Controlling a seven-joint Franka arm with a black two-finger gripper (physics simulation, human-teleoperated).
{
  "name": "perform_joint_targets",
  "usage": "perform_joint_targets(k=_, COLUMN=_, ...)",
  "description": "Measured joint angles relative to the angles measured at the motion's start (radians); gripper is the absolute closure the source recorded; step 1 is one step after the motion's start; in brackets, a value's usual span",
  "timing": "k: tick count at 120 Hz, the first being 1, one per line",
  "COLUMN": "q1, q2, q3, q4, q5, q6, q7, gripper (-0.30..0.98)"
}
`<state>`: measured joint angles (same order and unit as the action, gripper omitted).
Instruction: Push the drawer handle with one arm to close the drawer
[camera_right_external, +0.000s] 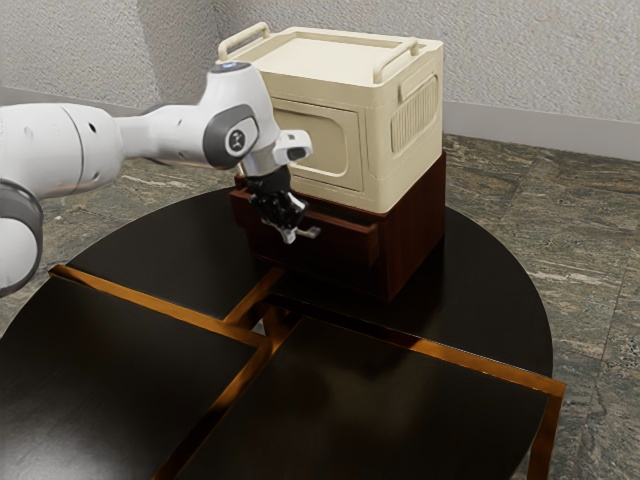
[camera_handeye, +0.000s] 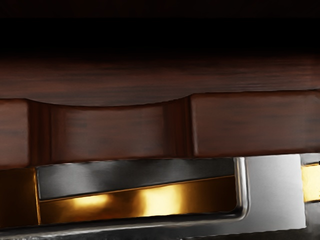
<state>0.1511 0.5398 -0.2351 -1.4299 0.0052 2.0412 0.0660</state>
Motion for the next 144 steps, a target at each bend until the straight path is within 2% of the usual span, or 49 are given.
perform_joint_targets(k=73, q1=-0.02, q2=0.047, q3=0.002, q4=0.055, q5=0.006, q6=0.029, q7=0.033, gripper=0.79)
perform_joint_targets(k=144, q1=-0.034, q2=0.07, q3=0.025, q4=0.089, q5=0.015, q6=0.068, q7=0.198, gripper=0.79)
